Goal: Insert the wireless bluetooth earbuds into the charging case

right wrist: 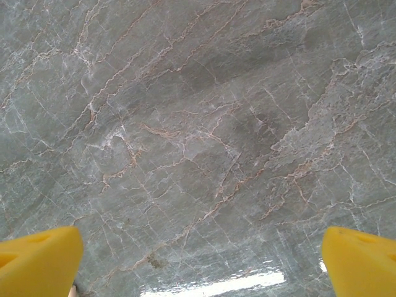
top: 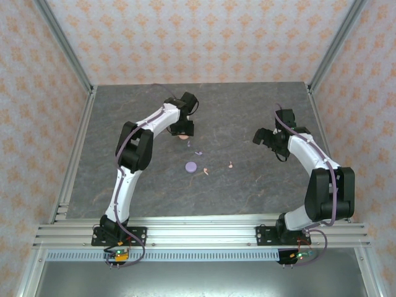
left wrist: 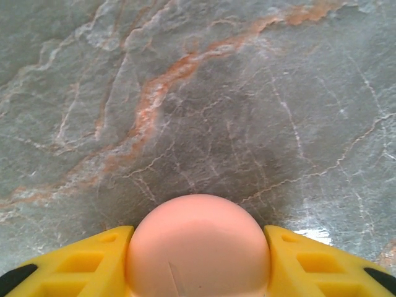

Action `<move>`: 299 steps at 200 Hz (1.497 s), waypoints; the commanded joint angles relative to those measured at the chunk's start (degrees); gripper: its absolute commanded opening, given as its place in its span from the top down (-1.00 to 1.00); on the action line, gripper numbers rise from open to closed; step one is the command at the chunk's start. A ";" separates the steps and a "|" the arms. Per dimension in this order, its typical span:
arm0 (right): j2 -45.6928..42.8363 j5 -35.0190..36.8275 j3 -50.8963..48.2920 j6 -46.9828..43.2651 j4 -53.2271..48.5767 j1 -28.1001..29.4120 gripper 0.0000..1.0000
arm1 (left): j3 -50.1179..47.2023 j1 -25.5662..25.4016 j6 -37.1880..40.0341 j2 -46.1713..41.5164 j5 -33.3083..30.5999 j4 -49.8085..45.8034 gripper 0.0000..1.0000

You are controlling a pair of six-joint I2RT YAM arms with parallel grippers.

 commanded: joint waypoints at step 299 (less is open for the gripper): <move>6.53 -9.50 2.82 0.49 0.26 1.56 -0.99 | 7.05 -9.84 20.76 1.68 -5.29 -5.37 -0.37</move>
